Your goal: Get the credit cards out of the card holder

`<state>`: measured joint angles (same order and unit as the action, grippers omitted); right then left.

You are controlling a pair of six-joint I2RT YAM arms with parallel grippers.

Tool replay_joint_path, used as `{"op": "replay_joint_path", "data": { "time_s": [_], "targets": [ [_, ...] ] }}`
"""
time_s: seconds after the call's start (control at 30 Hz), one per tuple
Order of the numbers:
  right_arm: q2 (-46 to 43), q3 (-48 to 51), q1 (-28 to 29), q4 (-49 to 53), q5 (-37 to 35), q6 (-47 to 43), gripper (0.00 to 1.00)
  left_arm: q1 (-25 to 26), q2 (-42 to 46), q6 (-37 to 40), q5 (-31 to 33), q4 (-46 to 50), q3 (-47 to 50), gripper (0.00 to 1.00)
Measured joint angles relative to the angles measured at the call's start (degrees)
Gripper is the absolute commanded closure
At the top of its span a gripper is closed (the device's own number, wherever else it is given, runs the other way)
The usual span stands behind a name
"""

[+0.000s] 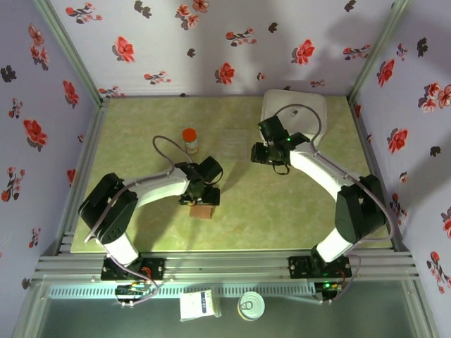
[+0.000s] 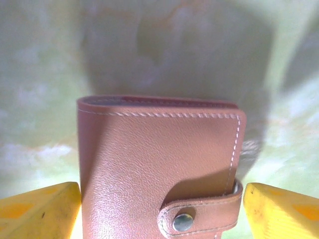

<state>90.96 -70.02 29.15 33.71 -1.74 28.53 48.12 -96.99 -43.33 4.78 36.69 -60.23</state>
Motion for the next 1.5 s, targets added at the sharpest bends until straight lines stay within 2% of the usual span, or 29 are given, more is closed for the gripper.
{"op": "replay_joint_path", "data": {
  "time_s": [0.13,0.2,0.3,0.47,0.7,0.87,1.2,1.5],
  "targets": [
    [-1.01,0.85,0.0,0.09,-0.42,0.0,0.49,0.0,-2.84,0.35,0.44,0.13,-4.68,0.15],
    [-1.09,1.09,0.0,0.2,-0.66,-0.02,0.5,0.0,-3.56,0.66,0.59,0.2,-5.9,0.1],
    [-1.27,1.66,0.0,0.57,-0.87,-0.02,0.5,0.0,-3.56,1.51,0.72,1.07,-6.05,0.03],
    [-2.29,2.45,0.0,0.87,-0.9,-0.02,0.5,0.0,-2.73,3.04,0.7,1.95,-3.56,0.0],
    [-2.58,2.67,0.0,0.85,-0.87,0.0,0.49,0.0,-0.63,6.34,-0.55,2.86,1.11,0.02],
    [-2.58,2.71,0.0,0.85,-0.85,0.0,0.5,0.0,-0.63,8.02,-1.77,2.67,1.25,0.05],
    [-2.58,2.71,0.0,0.85,-0.81,0.0,0.5,1.2,-0.87,9.14,-4.02,2.38,1.25,0.02],
    [-2.58,2.71,0.0,0.85,-0.59,0.0,0.5,2.62,-2.51,9.2,-4.35,2.56,0.76,0.05]
  ]
}}
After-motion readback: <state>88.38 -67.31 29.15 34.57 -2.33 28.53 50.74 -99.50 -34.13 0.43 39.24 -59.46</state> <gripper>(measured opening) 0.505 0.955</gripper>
